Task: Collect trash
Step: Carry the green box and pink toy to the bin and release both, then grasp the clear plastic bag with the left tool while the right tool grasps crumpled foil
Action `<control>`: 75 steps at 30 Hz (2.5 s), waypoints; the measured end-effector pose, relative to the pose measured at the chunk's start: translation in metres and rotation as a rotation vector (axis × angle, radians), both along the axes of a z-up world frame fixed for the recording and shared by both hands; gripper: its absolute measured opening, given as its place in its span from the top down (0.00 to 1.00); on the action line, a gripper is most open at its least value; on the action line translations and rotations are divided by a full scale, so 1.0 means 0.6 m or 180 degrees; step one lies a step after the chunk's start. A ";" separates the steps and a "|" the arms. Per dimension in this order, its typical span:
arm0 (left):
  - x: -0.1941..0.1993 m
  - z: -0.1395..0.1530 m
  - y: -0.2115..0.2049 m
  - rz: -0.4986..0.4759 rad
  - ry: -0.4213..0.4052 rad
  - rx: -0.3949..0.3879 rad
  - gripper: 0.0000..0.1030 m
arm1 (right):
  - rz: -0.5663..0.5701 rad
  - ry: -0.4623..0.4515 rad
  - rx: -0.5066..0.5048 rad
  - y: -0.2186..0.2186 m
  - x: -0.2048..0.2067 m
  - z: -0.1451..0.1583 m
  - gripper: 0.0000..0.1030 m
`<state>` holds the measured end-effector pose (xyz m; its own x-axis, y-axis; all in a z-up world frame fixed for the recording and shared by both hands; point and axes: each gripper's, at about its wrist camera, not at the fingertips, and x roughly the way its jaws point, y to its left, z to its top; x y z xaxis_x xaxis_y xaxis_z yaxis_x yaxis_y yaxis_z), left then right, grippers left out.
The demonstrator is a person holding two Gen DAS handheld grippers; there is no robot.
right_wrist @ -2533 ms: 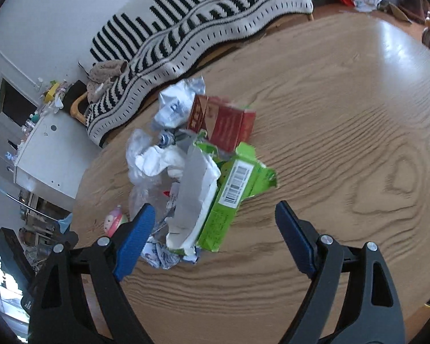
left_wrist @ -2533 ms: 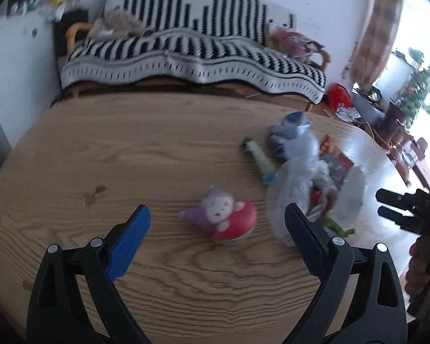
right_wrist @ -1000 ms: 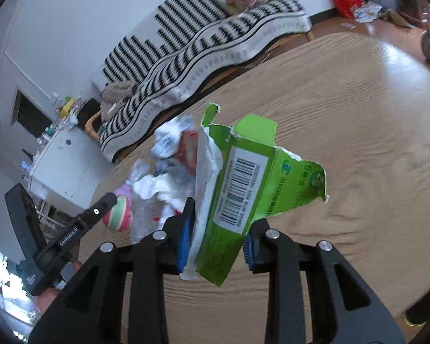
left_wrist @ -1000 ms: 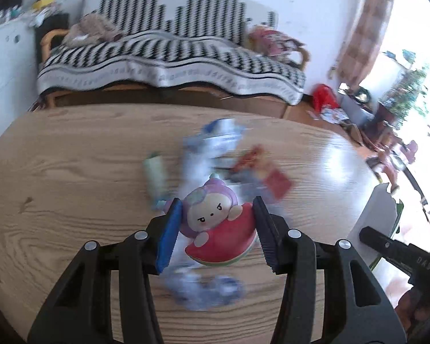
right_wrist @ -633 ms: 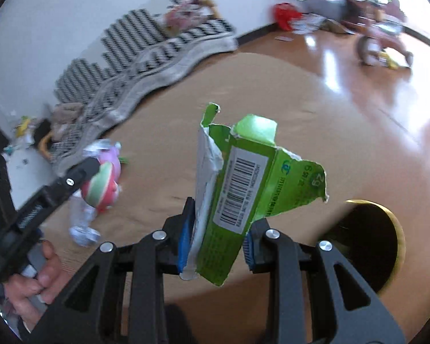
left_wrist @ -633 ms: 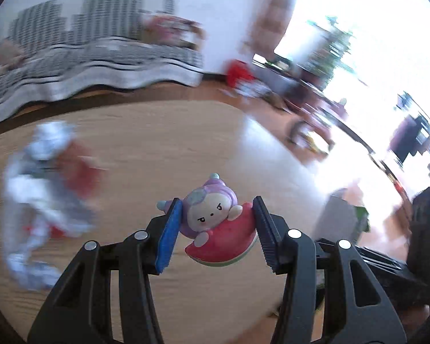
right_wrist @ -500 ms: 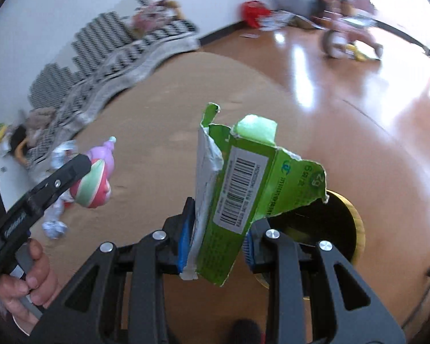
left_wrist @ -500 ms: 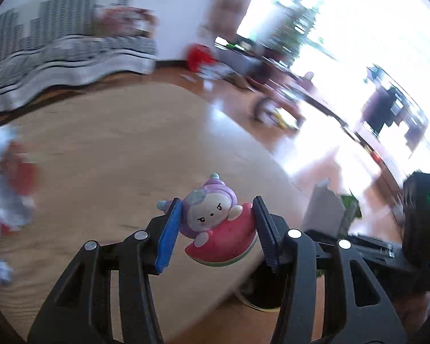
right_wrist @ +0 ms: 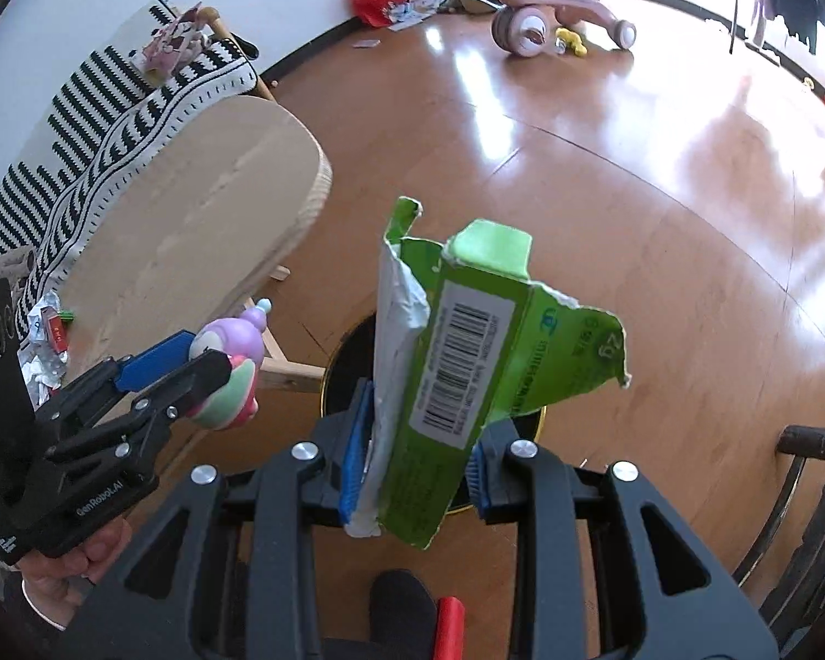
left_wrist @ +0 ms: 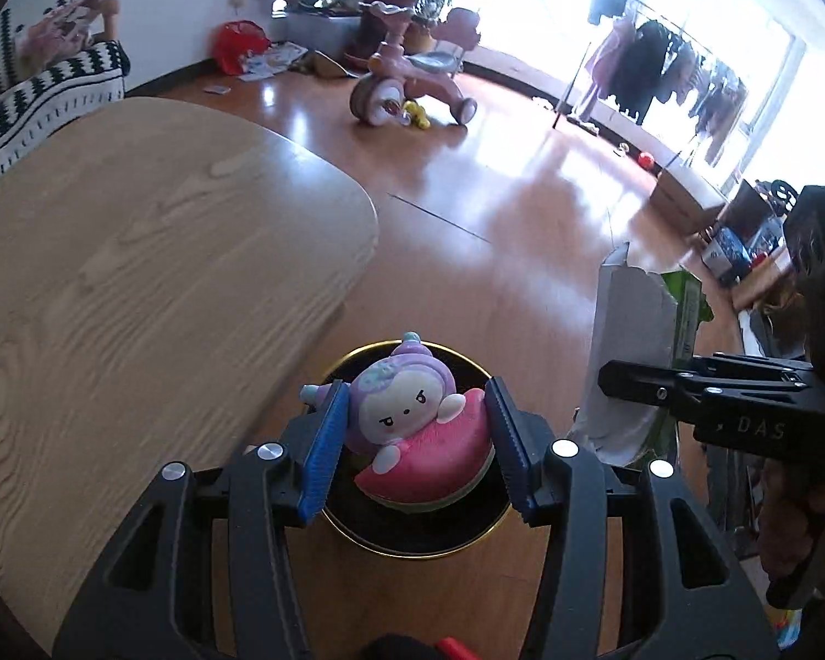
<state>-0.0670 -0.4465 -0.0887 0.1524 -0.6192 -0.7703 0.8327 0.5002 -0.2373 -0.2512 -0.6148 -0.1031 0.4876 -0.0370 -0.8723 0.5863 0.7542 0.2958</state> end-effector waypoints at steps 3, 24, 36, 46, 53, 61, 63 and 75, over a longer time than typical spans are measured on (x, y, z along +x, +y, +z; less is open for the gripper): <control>-0.004 -0.006 -0.004 -0.0029 0.0000 0.0028 0.51 | -0.0008 0.0025 0.0031 0.001 0.002 -0.009 0.70; 0.013 0.007 -0.002 -0.0061 -0.0082 -0.0022 0.25 | -0.0102 0.0009 0.0022 0.003 0.039 -0.007 0.48; 0.102 0.110 0.216 0.0693 -0.0483 -0.0211 0.13 | 0.0285 -0.0275 -0.0017 0.098 0.148 0.058 0.38; 0.213 0.158 0.597 0.2144 -0.0657 -0.0264 0.12 | 0.1319 -0.0601 0.0234 0.385 0.366 0.098 0.37; 0.271 0.127 0.825 0.3093 -0.0434 -0.0281 0.12 | 0.2298 -0.0768 0.0214 0.641 0.463 0.081 0.37; 0.305 0.073 0.806 0.2693 -0.0372 -0.0036 0.12 | 0.3132 -0.0732 -0.0147 0.802 0.486 0.031 0.34; 0.322 0.061 0.788 0.2641 -0.0325 -0.0009 0.12 | 0.3231 -0.0680 -0.0199 0.823 0.492 0.019 0.31; 0.355 0.027 0.762 0.2556 -0.0115 0.0090 0.66 | 0.3474 -0.0670 -0.0110 0.861 0.483 -0.007 0.75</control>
